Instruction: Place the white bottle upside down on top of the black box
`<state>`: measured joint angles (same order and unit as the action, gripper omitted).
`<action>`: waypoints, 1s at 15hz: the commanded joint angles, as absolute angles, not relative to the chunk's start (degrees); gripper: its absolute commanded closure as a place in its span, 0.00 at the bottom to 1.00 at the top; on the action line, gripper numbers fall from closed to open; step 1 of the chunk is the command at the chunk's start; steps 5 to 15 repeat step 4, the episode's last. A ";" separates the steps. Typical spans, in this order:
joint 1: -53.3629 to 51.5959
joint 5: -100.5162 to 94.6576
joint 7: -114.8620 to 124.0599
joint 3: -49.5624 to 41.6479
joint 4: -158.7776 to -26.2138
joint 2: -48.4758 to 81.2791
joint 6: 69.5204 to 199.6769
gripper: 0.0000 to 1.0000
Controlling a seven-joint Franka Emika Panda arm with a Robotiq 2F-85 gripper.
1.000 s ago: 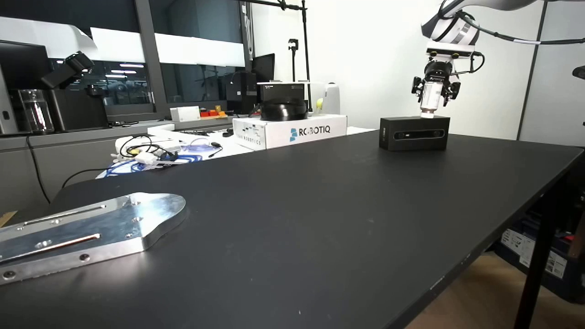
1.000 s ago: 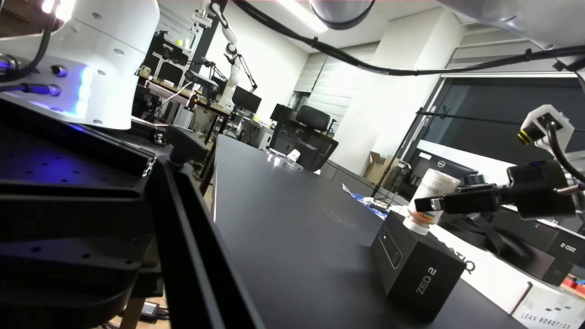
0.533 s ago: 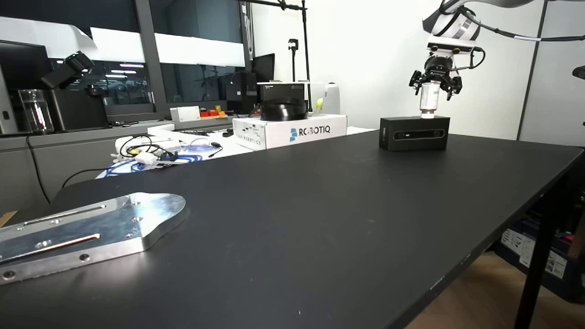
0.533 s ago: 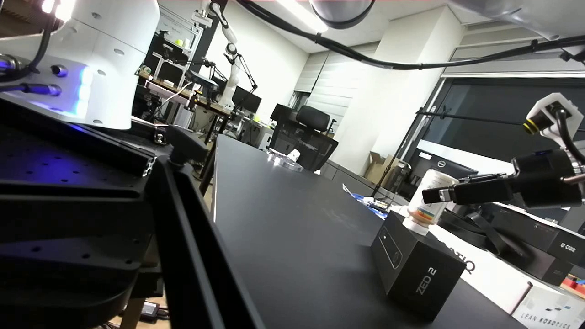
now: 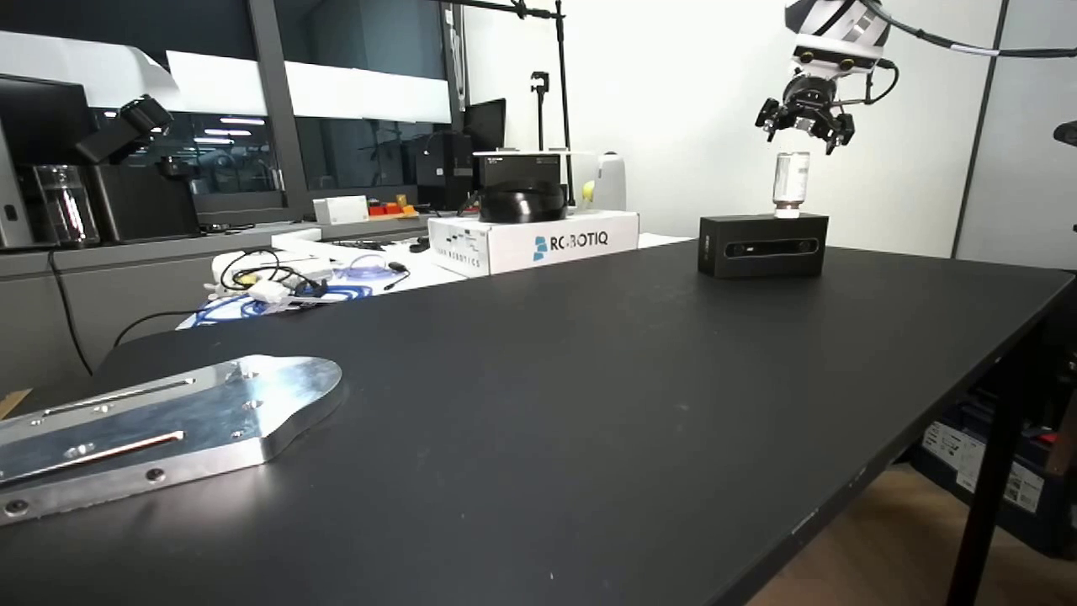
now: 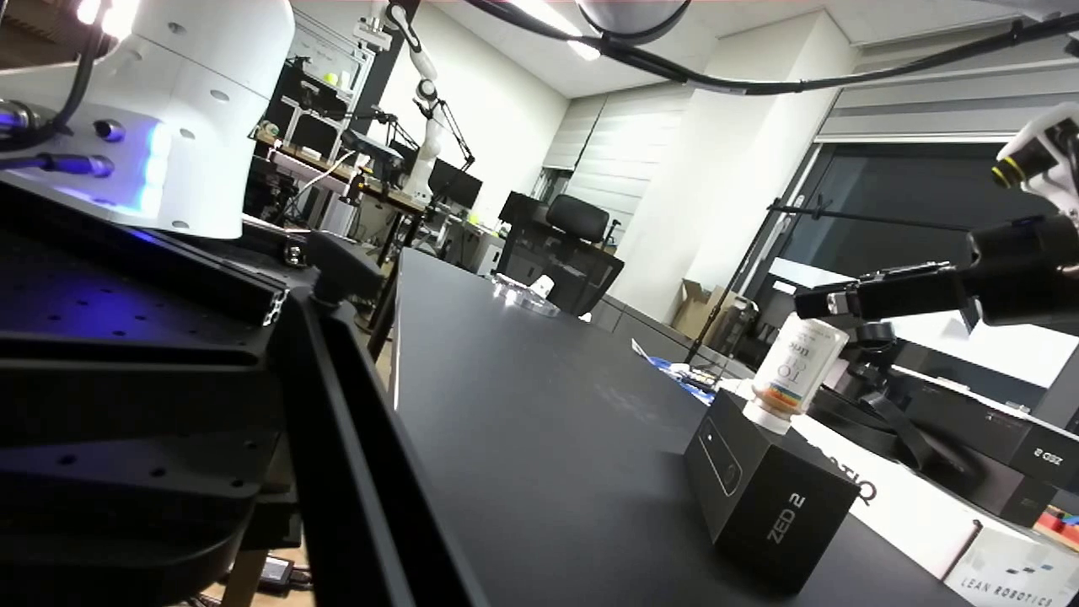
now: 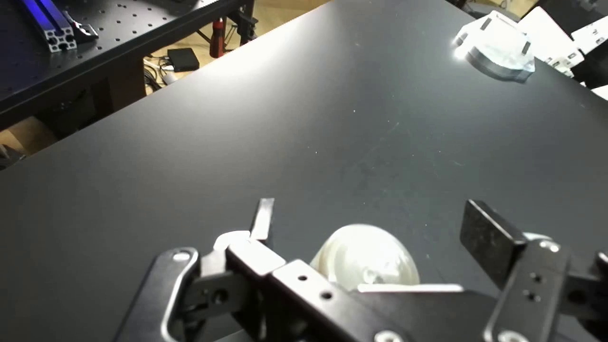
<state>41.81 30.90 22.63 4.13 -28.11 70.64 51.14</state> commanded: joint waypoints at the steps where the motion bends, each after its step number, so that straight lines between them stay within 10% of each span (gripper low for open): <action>1: 42.52 31.64 26.44 5.33 -25.31 69.49 45.92 0.00; 15: 42.14 31.13 24.52 5.16 -24.41 70.82 46.49 0.00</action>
